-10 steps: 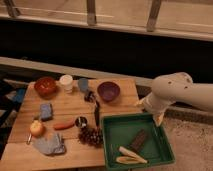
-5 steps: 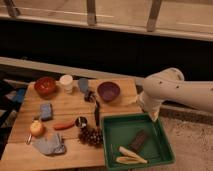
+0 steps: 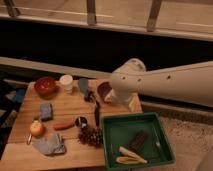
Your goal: Stack bowls on top of each other
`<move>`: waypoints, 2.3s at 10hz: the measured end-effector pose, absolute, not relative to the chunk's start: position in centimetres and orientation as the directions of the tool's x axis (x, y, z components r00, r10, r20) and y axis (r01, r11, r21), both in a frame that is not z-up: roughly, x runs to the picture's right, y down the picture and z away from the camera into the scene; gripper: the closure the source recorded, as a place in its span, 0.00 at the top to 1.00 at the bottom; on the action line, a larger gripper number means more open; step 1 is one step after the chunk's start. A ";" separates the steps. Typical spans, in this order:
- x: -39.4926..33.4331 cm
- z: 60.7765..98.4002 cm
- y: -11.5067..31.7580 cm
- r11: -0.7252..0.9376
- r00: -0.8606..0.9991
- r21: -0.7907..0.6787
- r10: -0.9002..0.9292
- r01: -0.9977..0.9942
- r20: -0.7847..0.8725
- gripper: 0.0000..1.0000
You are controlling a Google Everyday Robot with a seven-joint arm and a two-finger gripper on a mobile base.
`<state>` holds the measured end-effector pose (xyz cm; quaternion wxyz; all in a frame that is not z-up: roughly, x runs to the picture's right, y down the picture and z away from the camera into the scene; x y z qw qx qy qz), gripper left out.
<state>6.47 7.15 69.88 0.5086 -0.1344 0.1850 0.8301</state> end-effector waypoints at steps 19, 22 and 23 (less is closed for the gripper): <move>2.0 72.1 1.8 -0.257 -0.285 0.124 0.869 -0.958 -0.405 0.80; -3.2 72.1 -0.3 -0.195 -0.176 0.001 0.884 -0.981 -0.433 0.80; -4.3 72.0 -0.5 -0.186 -0.159 -0.021 0.885 -0.982 -0.437 0.80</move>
